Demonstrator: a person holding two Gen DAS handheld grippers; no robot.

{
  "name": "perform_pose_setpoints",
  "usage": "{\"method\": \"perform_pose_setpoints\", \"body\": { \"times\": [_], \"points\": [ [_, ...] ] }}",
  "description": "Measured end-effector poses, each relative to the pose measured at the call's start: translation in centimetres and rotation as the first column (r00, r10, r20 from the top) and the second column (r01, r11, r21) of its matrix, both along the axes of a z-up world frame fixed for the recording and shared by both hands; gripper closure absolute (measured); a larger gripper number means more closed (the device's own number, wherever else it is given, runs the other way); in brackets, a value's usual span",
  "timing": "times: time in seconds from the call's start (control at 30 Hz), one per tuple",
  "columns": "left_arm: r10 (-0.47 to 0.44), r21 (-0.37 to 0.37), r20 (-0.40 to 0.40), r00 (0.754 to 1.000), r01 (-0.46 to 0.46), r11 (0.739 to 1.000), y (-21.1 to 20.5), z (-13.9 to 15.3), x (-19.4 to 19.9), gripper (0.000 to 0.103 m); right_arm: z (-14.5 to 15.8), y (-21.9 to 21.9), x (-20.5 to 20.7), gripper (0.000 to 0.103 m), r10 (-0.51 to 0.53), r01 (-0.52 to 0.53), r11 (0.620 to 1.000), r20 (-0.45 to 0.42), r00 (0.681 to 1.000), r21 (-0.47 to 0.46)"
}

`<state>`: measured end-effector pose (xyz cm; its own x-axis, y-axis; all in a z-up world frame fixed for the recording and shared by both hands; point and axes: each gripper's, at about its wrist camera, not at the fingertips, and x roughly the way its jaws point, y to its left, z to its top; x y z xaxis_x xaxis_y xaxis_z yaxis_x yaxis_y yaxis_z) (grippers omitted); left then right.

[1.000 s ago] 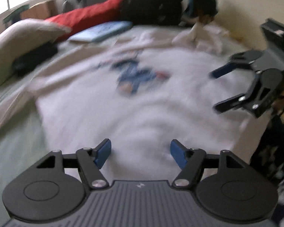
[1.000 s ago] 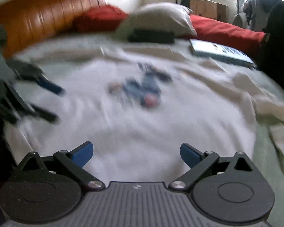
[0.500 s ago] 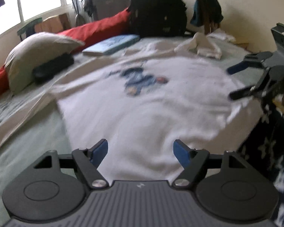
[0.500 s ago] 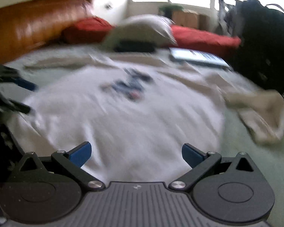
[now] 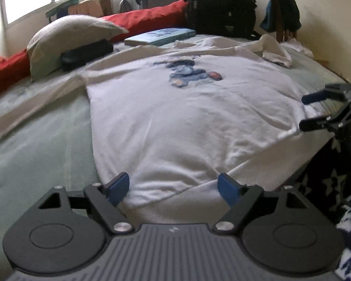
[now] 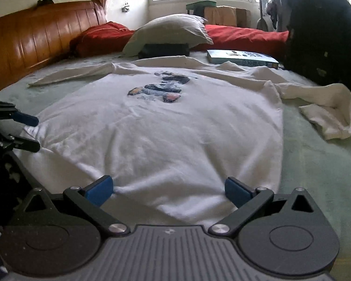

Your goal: Fold clothes

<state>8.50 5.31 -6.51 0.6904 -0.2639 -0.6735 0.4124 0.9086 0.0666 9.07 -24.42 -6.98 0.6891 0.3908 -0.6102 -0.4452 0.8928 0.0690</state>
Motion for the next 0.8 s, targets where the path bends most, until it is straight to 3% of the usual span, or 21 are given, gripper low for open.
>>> {"method": "perform_pose_setpoints", "body": {
  "times": [0.2,0.4,0.47,0.57,0.67,0.8],
  "points": [
    [-0.012,-0.057,0.025,1.0,0.014,0.998,-3.0,2.0,3.0,0.02,0.7,0.7,1.8,0.0,-0.023,0.022,0.998,0.015,1.0,0.054],
    [0.051,0.035,-0.044,0.998,-0.05,0.998,-4.5,-0.8,3.7,0.018,-1.4,0.0,0.5,0.0,-0.043,0.043,0.999,0.02,0.999,-0.018],
    [0.085,0.036,-0.059,0.995,-0.083,0.996,-3.7,-1.5,3.0,0.014,-1.5,-0.7,0.0,0.0,-0.057,0.057,0.998,0.013,0.998,0.004],
    [0.141,0.005,-0.1,0.985,-0.141,0.99,-2.0,-1.2,2.2,0.012,-1.5,-1.2,-0.3,0.0,-0.072,0.072,0.997,0.004,0.997,0.026],
    [0.148,0.033,-0.121,0.982,-0.145,0.989,-1.7,-0.4,2.0,0.012,-1.4,-0.8,-0.1,0.0,-0.075,0.075,0.997,-0.003,0.997,0.004],
    [0.143,0.063,-0.077,0.987,-0.138,0.988,-3.0,1.4,3.6,0.012,-1.5,-0.7,-0.2,0.0,-0.081,0.081,0.997,-0.002,0.997,0.001]
  ]
}}
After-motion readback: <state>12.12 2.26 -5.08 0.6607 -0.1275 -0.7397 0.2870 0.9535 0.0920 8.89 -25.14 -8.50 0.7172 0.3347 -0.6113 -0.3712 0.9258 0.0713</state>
